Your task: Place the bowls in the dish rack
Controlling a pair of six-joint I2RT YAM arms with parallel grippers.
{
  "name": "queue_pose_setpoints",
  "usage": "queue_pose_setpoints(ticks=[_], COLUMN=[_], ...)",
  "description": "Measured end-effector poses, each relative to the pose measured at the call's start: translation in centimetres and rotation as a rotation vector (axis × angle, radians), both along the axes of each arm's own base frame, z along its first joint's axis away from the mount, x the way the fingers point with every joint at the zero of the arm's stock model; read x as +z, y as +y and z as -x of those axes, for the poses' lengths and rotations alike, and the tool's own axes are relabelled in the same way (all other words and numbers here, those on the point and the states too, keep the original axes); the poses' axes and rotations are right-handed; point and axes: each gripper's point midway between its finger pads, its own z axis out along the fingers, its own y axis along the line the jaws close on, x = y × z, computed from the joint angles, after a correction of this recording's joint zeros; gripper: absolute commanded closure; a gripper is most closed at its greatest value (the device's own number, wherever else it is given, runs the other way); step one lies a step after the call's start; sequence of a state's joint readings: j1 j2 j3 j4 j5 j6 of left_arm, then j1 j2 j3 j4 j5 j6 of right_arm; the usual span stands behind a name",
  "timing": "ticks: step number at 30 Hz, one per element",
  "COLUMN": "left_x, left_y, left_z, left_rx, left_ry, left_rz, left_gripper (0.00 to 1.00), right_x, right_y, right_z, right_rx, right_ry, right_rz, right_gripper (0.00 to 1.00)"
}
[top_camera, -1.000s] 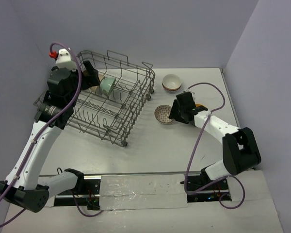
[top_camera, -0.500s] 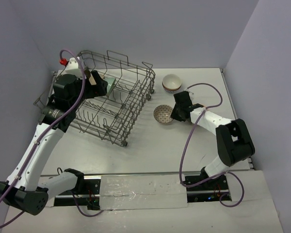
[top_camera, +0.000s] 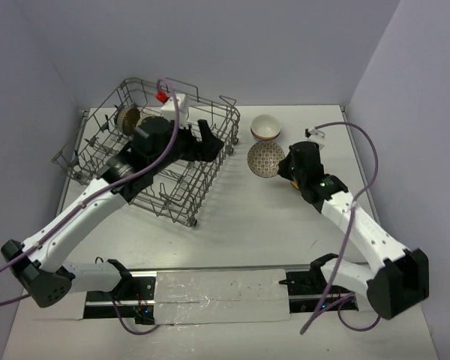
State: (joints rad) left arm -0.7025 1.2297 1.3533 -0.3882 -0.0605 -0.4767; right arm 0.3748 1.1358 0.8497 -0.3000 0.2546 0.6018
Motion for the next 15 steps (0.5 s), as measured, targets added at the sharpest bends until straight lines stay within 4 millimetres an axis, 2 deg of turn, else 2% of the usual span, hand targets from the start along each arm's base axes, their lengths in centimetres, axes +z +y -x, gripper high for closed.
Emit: queue_pose_setpoints(ticks=[2, 5, 10, 15], left_x=[-0.5, -1.5, -3.0, -4.0], left_y=[-2.3, -5.8, -11.1, -14.1], left_z=[0.2, 0.3, 0.1, -0.2], left_rx=[-0.033, -0.063, -0.073, -0.060], left_ry=[0.009, 0.024, 0.019, 0.012], left_rz=[-0.011, -0.047, -0.116, -0.158], left_gripper=[0.01, 0.04, 0.10, 0.19], right_x=[2.8, 5.8, 7.4, 8.6], right_y=[0.0, -0.2, -0.5, -1.0], right_z=[0.5, 1.4, 2.2, 2.8], right_rx=[0.006, 0.010, 0.015, 0.006], right_ry=[-0.088, -0.182, -0.233, -0.272], right_rz=[-0.010, -0.018, -0.005, -0.005], right_gripper=[1.00, 1.00, 1.00, 1.00])
